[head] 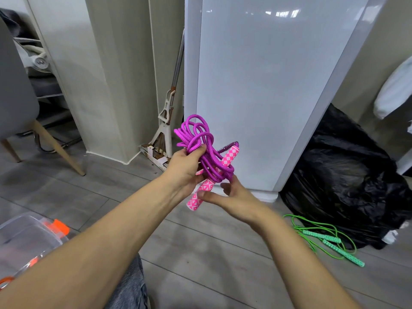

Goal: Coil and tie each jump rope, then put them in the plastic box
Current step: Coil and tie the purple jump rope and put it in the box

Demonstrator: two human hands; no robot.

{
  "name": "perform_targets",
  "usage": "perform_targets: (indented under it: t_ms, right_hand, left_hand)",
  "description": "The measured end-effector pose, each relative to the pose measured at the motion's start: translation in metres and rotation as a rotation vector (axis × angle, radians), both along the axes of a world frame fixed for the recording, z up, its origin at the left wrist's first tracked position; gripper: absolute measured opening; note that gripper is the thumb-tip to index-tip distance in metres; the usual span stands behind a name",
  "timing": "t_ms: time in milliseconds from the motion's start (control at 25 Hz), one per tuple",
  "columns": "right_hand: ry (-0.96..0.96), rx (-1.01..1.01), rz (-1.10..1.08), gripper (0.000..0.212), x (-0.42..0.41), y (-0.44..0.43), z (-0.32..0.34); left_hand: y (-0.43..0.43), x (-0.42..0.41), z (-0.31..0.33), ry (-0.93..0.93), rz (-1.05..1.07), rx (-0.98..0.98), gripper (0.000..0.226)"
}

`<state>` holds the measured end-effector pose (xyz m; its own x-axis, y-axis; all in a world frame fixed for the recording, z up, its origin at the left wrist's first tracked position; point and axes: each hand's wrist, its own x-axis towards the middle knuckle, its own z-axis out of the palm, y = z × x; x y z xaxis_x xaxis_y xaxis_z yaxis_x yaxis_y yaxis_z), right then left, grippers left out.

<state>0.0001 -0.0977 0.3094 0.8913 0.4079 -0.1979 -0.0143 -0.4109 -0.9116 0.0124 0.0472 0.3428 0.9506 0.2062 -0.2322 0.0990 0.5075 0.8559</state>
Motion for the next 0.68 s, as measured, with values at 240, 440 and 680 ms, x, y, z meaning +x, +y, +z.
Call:
perform_targets:
  t_ms: [240, 440, 680]
  right_hand:
    - [-0.191, 0.112, -0.163, 0.013, 0.009, 0.017, -0.009]
    - [-0.317, 0.111, -0.229, 0.016, 0.003, 0.017, -0.007]
    - [-0.253, -0.019, -0.084, 0.04, -0.005, 0.024, -0.012]
  left_hand:
    - [0.011, -0.002, 0.008, -0.053, -0.16, -0.126, 0.029]
    - [0.001, -0.003, 0.012, -0.084, -0.112, -0.148, 0.017]
    - [0.016, 0.008, 0.004, 0.006, 0.294, -0.007, 0.031]
